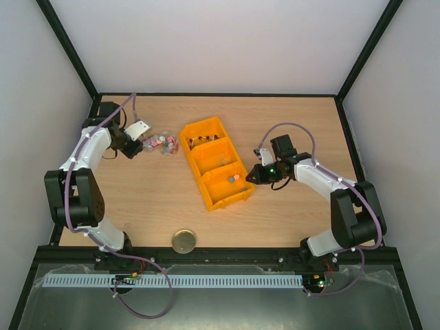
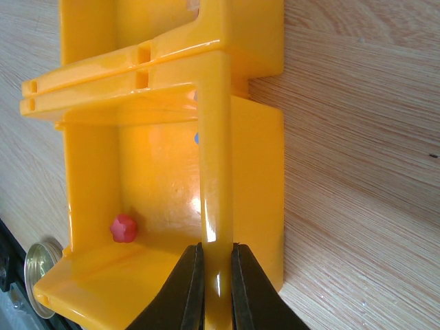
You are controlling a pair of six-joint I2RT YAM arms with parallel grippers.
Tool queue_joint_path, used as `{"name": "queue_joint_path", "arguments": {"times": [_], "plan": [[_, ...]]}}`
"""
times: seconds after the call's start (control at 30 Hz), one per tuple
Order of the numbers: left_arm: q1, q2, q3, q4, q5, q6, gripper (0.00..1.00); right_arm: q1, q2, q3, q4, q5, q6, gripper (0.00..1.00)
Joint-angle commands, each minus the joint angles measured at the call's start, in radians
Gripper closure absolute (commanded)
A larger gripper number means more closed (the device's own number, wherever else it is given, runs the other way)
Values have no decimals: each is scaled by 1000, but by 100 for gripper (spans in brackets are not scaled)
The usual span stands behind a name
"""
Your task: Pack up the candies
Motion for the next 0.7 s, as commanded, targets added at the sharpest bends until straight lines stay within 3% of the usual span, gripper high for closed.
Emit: {"name": "queue_joint_path", "arguments": {"times": [0.0, 0.67], "plan": [[-9, 23, 62, -67, -29, 20, 98, -12, 1, -19, -50, 41, 5, 99], [-70, 12, 110, -144, -185, 108, 98, -14, -7, -24, -47, 39, 5, 98]]}}
